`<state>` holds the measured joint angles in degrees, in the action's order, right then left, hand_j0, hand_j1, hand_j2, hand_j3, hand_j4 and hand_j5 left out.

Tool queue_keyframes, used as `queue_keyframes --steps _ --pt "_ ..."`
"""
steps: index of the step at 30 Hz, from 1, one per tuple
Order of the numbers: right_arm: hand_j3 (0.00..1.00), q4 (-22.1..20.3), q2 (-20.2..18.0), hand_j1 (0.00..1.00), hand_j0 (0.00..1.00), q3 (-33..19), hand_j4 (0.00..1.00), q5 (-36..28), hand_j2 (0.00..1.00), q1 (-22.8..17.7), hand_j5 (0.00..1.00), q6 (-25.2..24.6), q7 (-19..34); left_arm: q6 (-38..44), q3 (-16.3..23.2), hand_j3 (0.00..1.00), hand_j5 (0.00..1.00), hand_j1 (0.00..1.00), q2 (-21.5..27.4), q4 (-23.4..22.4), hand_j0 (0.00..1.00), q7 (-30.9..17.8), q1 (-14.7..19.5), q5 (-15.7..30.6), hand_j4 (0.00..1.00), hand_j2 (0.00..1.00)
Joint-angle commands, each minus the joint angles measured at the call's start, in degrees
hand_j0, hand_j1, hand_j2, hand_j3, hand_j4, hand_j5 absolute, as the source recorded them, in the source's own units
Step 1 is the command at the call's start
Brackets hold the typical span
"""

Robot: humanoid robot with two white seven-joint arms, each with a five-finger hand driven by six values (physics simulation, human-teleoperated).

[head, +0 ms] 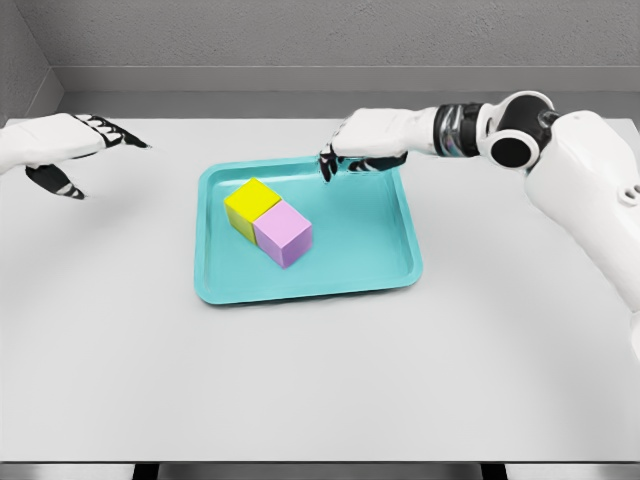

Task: Push two cubes

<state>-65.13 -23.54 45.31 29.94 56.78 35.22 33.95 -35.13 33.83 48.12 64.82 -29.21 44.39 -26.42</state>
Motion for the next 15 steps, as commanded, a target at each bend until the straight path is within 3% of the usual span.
queue_keyframes --steps 1,2,3,4,6,8,12,15 --pt "0.55 -9.66 -6.08 0.55 0.55 -6.90 0.55 -1.03 0.55 -0.26 0.55 -0.22 0.06 0.13 -0.17 1.00 1.00 1.00 2.07 -1.09 1.00 0.03 0.00 1.11 1.00 1.00" --pt "0.57 -11.60 -7.93 0.57 0.57 -9.80 0.57 -1.47 0.57 -1.58 0.57 -0.22 0.06 0.13 -0.17 1.00 1.00 1.00 2.33 -1.09 1.00 0.03 -0.09 1.20 1.00 1.00" --pt "0.68 -11.60 -9.42 0.68 0.68 -13.31 0.68 -1.73 0.68 -2.64 0.68 -0.22 -0.11 0.13 -0.17 1.00 1.00 1.00 2.68 -1.09 1.00 0.03 -0.09 1.37 1.00 1.00" --pt "0.99 -11.16 -10.65 0.99 0.99 -16.74 0.99 -1.64 0.99 -4.57 0.99 -0.22 -0.38 0.13 -0.17 1.00 1.00 1.00 2.68 -1.09 1.00 0.03 -0.09 1.37 1.00 1.00" --pt "1.00 -9.67 -14.26 1.00 1.00 -19.90 1.00 -1.73 1.00 -8.35 1.00 -0.22 -0.64 0.13 -0.17 1.00 1.00 1.00 2.68 -1.01 1.00 0.03 -0.18 1.37 1.00 1.00" --pt "1.00 -8.43 -14.96 1.00 1.00 -25.71 1.00 -1.73 1.00 -13.01 1.00 -0.22 -0.29 0.13 -0.17 1.00 1.00 1.00 2.68 -0.92 1.00 0.03 -0.18 1.37 1.00 1.00" --pt "1.00 -8.43 -16.81 1.00 1.00 -28.96 1.00 -1.73 1.00 -18.63 1.00 -0.22 -0.47 0.13 -0.08 1.00 1.00 1.00 2.59 -0.57 1.00 -0.05 -0.27 1.37 1.00 1.00" --pt "1.00 -8.43 -16.46 1.00 1.00 -28.96 1.00 -1.64 1.00 -19.51 1.00 -0.22 -0.38 0.13 -0.08 1.00 1.00 1.00 2.59 -0.57 1.00 -0.05 -0.35 1.37 1.00 1.00"
